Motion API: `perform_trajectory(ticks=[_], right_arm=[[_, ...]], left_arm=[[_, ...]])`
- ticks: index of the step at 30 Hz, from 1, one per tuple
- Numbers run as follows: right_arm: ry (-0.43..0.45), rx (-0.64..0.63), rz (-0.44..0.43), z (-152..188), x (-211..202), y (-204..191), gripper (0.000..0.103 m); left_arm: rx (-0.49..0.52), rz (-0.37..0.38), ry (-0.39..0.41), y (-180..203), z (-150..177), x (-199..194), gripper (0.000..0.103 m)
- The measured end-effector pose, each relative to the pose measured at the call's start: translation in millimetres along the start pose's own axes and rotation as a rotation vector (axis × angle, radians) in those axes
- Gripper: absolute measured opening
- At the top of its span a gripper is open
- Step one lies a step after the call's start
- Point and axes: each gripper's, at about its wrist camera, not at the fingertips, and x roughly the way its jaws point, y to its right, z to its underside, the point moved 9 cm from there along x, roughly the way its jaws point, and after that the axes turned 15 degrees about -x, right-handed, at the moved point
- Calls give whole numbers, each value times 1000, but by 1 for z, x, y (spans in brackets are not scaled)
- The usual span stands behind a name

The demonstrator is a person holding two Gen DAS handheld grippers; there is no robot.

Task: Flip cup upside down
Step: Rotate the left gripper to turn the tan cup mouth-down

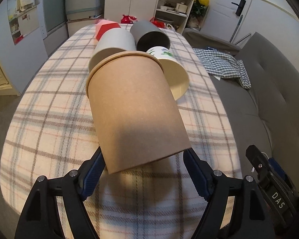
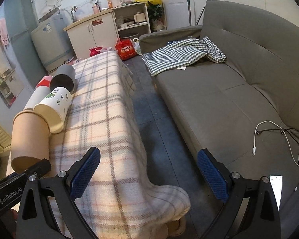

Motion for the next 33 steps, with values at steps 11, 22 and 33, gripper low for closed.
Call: perform_trajectory(ticks=[11, 22, 33], right_arm=[[8, -25, -8, -3, -5, -12, 99], [51, -69, -36, -11, -31, -36, 99], [60, -124, -86, -13, -44, -66, 99]], left_arm=[[58, 32, 21, -10, -2, -16, 79], [76, 84, 30, -22, -10, -57, 78], [96, 83, -25, -25, -37, -54, 78]])
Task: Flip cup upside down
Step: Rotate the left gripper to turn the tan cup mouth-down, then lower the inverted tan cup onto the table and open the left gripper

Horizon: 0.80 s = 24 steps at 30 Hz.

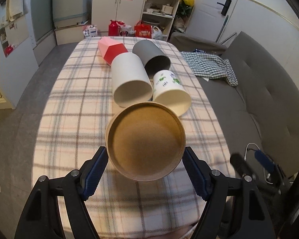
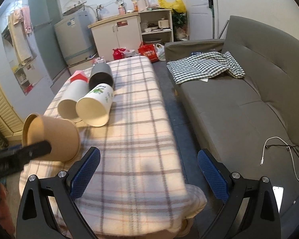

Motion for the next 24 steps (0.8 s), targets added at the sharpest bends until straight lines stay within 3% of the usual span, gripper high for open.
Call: perform_trajectory(ticks=[7, 13, 19, 24], right_arm=[[-5, -23, -10, -2, 1, -10, 99], [3, -34, -3, -9, -8, -11, 99], [44, -59, 1, -20, -34, -19, 99], [89, -81, 2, -28, -59, -30, 99]], left_arm=[[61, -5, 29, 6, -13, 8, 79], [56, 13, 31, 5, -11, 4, 79], [45, 46, 91, 7, -15, -27, 79], [55, 66, 202, 7, -21, -69, 79]])
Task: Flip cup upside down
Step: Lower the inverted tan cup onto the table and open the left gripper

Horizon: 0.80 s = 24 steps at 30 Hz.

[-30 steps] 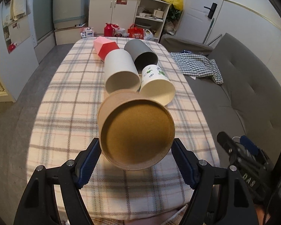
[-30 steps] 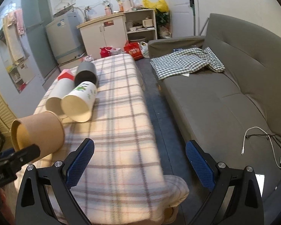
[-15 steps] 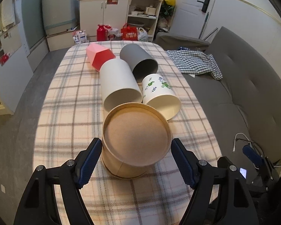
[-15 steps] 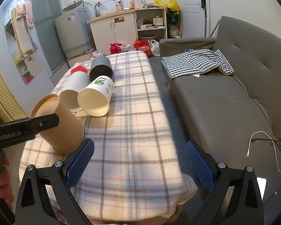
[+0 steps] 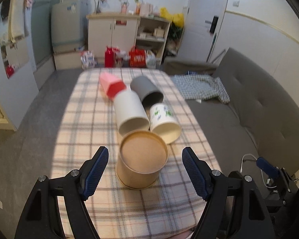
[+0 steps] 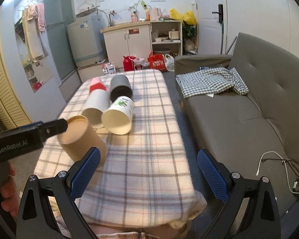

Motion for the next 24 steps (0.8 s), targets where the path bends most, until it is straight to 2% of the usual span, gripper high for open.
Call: perform_trajectory(ticks=[4, 9, 11, 13, 16, 18, 24], right_arm=[[36, -20, -2, -3, -18, -11, 99], [59, -25, -22, 6, -28, -25, 99], [66, -29, -27, 10, -29, -31, 99], [74, -31, -31, 12, -30, -35, 99], [90, -33, -29, 13, -31, -39, 99], [96, -39, -28, 14, -31, -43, 102], [87, -48, -34, 21, -27, -50, 103]], left_arm=[[15, -22, 88, -7, 0, -27, 79], [84, -120, 202, -21, 16, -47, 81], [88, -172, 245, -29, 24, -53, 90], [72, -210, 282, -39, 30, -57, 90], [41, -255, 325, -55, 36, -61, 98], [38, -260, 351, -60, 38, -66, 98], [9, -253, 385, -69, 46, -74, 101]])
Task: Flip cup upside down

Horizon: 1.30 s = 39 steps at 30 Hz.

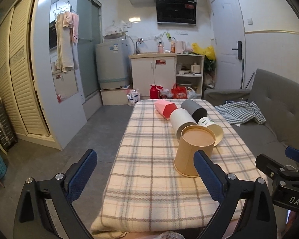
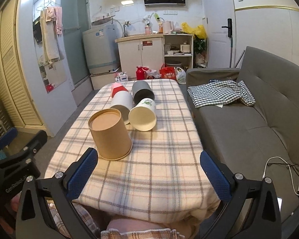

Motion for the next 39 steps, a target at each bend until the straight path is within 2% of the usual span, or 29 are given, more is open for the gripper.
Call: perform_trajectory(ticks=[29, 39], right_arm=[[-22, -1, -11, 7, 8, -2, 103], [-24, 5, -8, 7, 9, 0, 103]], left_arm=[[-10, 47, -46, 6, 11, -4, 101], [11, 31, -47, 8, 15, -1, 101]])
